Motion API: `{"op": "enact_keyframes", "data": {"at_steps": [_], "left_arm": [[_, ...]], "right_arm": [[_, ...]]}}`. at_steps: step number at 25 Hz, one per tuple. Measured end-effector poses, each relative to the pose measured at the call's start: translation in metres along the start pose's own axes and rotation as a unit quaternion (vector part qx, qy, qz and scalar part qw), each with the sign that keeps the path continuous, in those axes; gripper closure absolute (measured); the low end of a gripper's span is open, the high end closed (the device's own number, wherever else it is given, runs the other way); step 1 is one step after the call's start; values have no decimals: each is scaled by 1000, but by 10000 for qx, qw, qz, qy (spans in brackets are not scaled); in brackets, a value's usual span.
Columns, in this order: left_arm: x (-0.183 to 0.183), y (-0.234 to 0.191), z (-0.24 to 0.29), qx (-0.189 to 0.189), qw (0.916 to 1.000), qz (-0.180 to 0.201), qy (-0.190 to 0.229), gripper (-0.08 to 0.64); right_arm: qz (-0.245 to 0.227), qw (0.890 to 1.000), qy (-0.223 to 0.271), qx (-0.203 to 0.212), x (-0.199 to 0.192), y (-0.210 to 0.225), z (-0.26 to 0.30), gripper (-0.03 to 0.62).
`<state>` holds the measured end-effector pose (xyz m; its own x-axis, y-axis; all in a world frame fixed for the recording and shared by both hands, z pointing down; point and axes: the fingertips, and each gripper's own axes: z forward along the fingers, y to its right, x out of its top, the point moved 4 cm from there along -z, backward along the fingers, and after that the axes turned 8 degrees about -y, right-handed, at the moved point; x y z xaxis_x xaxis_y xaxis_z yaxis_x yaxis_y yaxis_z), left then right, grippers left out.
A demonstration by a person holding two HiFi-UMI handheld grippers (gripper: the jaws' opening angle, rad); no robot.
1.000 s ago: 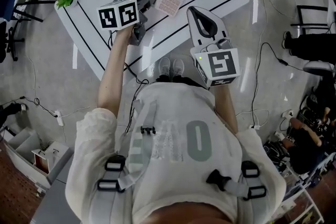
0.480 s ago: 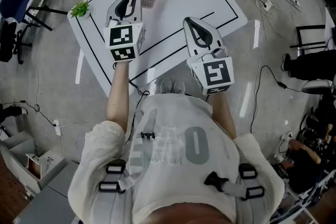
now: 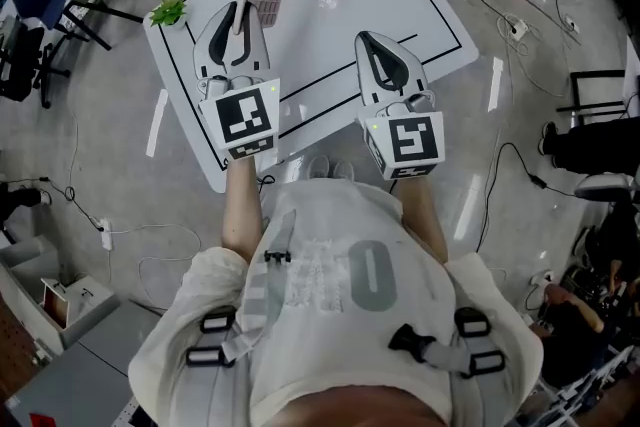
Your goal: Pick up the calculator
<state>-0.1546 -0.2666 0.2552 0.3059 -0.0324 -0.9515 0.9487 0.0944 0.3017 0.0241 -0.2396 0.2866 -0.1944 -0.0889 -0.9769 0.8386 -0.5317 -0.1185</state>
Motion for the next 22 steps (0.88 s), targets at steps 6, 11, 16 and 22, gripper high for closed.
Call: {"op": "enact_keyframes", "data": {"at_steps": [6,11,16,22], "left_arm": [[-9,9,-26,52,9997,235,1,485],[-13,16,-33,-6,9996,272,10,485],[-10,15,-35,52,9996,290,52,485],[-3,13,-38,76,9994,320,139,485]], "right_arm": [[93,9999,34,-16,-3,2,-1,588],[132,9999,77,-63,-3,5,-3,588],[153,9997,119,-127,-3,9,-8,588],[139,9998,73,-88,-4,9,-10,588]]}}
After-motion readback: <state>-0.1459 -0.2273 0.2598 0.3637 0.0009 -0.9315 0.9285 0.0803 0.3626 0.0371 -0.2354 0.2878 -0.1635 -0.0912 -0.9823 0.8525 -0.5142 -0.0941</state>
